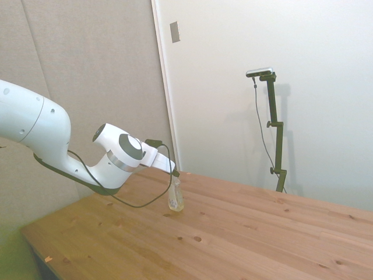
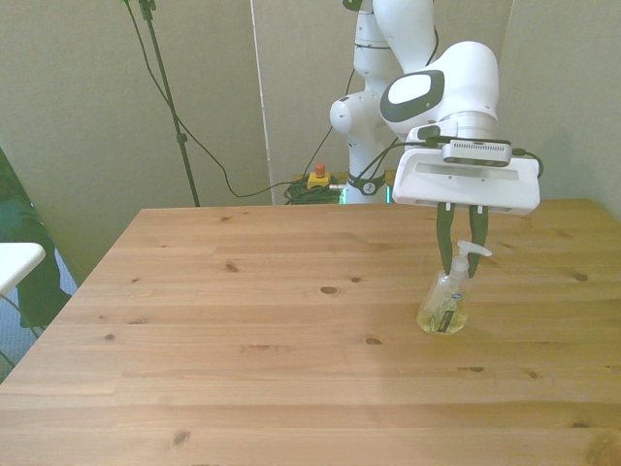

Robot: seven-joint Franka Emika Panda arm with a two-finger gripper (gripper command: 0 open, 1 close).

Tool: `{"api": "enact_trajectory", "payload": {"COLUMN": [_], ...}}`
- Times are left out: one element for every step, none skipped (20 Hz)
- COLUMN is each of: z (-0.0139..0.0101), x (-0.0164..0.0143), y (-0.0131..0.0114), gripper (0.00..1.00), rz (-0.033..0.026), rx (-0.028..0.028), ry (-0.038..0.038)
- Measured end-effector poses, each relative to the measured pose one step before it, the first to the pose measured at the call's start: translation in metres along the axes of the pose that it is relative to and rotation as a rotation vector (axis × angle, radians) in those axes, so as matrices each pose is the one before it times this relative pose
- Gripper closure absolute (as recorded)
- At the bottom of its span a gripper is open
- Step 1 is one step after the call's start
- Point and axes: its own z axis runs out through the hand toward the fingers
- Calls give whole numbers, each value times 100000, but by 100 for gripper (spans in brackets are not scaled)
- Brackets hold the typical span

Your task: Stand the sanitizer

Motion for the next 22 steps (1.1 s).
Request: {"api": "enact_trajectory", "payload": {"z": [-22,-14,-16,-31,-29,-19,-21,-17,-21,-30,-35,-50,1,11,-8,-45,-73,-67,-72,-65,-82,-104], "x": [-90,-42,-47,-50,-30,-16,-8,-4,-5,-11,-28,-42,-122,-130,-83,-14,24,30,32,34,43,36], "y": [29,12,16,5,13,13,4,13,21,38,68,95,174,163,90,12,-35,-34,-38,-29,-14,17], "gripper": [0,0,0,0,0,0,0,0,0,0,0,0,0,0,0,0,0,0,0,0,0,0], "rz": [-256,134,-256,-188,-155,-35,17,20,37,57,42,49,-57,-269,-344,-121,64,66,45,50,112,164], "rx": [101,70,69,86,44,18,23,6,0,-14,-43,-64,-244,-231,-73,72,156,149,161,140,142,129], "ry": [173,121,111,37,-7,-24,-34,-33,-47,-81,-122,-182,-291,-240,-83,-16,-9,3,13,14,-8,-68]}}
